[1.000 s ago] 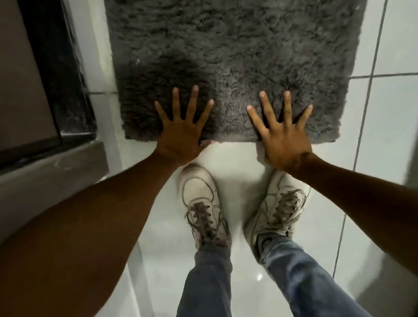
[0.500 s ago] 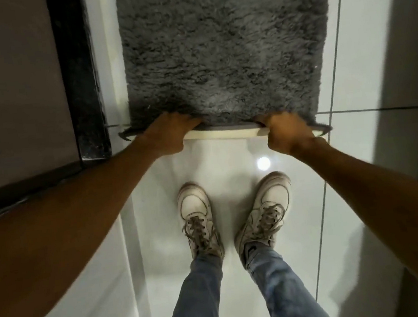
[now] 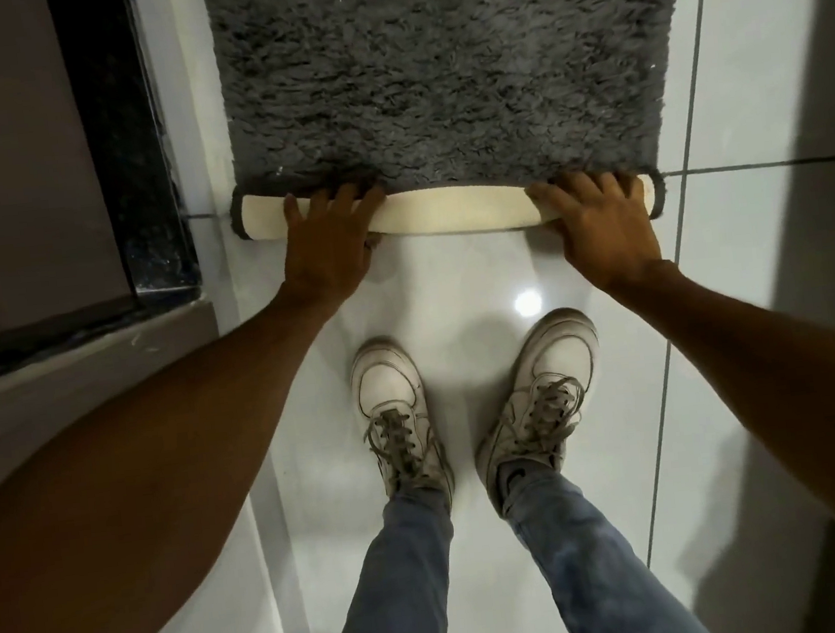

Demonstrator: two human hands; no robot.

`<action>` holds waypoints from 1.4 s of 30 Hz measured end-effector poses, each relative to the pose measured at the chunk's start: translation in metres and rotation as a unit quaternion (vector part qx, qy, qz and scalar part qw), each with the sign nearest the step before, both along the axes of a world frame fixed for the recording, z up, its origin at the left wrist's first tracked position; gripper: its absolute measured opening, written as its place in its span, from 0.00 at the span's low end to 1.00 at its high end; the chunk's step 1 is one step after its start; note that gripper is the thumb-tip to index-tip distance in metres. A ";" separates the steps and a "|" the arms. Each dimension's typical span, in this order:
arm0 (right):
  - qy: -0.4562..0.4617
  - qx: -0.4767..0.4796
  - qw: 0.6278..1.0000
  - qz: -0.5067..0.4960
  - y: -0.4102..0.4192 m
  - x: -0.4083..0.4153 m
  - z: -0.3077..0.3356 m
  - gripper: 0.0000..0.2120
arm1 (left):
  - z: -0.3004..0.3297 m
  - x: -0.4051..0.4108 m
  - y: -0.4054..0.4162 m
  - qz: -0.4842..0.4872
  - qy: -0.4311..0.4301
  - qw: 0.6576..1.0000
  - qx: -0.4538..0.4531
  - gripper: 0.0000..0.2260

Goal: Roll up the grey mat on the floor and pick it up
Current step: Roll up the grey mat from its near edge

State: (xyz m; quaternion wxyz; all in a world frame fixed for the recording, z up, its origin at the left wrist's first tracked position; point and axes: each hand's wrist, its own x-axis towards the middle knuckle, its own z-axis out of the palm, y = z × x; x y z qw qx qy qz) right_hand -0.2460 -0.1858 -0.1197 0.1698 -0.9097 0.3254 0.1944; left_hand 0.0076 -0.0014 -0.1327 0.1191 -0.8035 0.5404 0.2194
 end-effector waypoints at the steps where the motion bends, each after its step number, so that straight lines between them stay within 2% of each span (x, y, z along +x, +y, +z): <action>1: -0.003 0.004 1.000 -0.010 0.002 -0.001 0.001 0.24 | 0.000 -0.003 0.000 0.002 0.000 1.000 -0.003 0.25; 6: 0.028 0.063 0.997 -0.036 0.005 -0.003 0.017 0.22 | 0.015 -0.003 0.001 0.011 0.034 0.999 0.039 0.21; 11: 0.086 0.194 0.977 -0.011 -0.028 0.011 0.032 0.18 | 0.028 0.016 -0.023 -0.002 0.181 0.981 0.067 0.19; 13: 0.114 0.211 0.970 -0.035 -0.043 0.023 0.032 0.21 | 0.029 0.026 -0.037 -0.018 0.166 0.981 0.099 0.19; 15: 0.084 0.153 0.982 -0.074 -0.049 0.031 0.031 0.21 | 0.028 0.027 -0.045 -0.015 0.125 0.990 0.067 0.20; 17: 0.020 0.053 0.993 -0.105 -0.041 0.035 0.033 0.16 | 0.027 0.019 -0.046 0.021 0.090 0.994 -0.055 0.15; 19: -0.012 0.013 0.995 -0.095 -0.020 0.040 0.031 0.16 | 0.025 0.001 -0.041 0.063 0.058 0.988 -0.124 0.10; 23: -0.020 0.004 0.998 -0.056 0.014 0.040 0.015 0.24 | 0.009 -0.034 -0.024 0.079 0.026 0.987 -0.138 0.18; 27: 0.015 0.003 0.999 -0.029 0.023 0.031 -0.004 0.33 | -0.009 -0.039 -0.011 0.050 0.037 0.996 -0.059 0.34; 29: 0.025 -0.007 1.000 -0.010 0.021 0.031 -0.015 0.35 | -0.018 -0.034 -0.014 0.029 0.020 0.998 -0.055 0.39; 31: 0.020 -0.028 0.999 -0.013 0.016 0.037 -0.020 0.34 | -0.024 -0.028 -0.022 0.024 0.006 0.997 -0.073 0.38; 36: 0.000 -0.056 0.996 -0.065 0.014 0.050 -0.014 0.34 | -0.023 -0.024 -0.036 0.043 -0.033 0.992 -0.113 0.27; 42: 0.017 0.023 0.998 -0.061 0.016 0.032 0.011 0.28 | 0.005 -0.037 -0.025 0.041 0.025 0.996 -0.078 0.24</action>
